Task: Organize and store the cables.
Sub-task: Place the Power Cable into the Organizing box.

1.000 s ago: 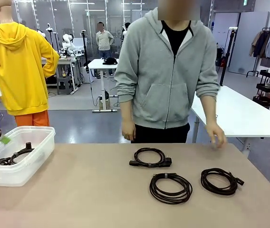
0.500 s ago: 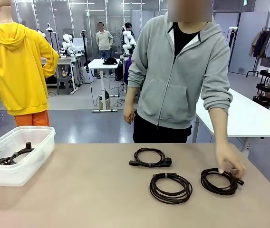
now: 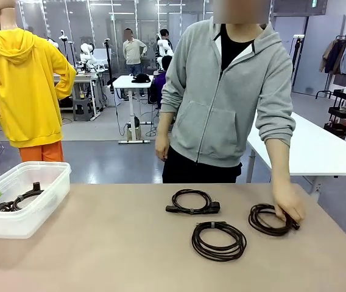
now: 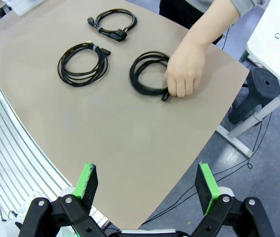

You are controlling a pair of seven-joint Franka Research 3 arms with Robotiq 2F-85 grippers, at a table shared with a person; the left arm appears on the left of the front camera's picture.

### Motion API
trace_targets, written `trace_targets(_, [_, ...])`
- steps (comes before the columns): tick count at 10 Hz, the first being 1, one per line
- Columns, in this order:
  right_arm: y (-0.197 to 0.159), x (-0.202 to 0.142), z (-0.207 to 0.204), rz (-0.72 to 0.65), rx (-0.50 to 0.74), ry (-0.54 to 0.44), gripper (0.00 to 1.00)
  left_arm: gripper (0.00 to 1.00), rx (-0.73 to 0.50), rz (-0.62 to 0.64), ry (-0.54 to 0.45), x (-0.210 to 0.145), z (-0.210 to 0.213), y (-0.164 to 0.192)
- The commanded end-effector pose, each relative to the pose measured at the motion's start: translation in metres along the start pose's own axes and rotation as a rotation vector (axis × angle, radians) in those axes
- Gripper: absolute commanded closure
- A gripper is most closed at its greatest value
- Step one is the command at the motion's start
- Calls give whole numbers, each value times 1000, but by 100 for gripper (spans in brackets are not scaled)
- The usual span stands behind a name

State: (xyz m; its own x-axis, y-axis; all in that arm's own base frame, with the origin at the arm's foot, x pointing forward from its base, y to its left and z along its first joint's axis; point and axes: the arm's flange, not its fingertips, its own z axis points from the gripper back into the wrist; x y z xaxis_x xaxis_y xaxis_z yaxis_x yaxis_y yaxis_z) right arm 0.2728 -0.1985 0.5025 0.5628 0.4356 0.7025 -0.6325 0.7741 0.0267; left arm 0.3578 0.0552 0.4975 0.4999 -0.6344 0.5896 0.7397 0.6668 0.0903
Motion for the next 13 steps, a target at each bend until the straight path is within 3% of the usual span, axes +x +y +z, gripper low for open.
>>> trace_targets(1, [0,-1,1,14,6,-7,0,0,8,5,4,1,1,0])
trace_targets(8, [0,0,0,0,0,0,0,0,8,5,4,1,1,0])
trace_targets(10, [15,37,-1,190,13,39,0,0,8,5,4,1,1,0])
trace_targets(11, [31,80,-13,373,20,93,0,0,8,5,4,1,1,0])
trace_targets(13, [66,151,-52,614,58,171,0,0,8,5,4,1,1,0])
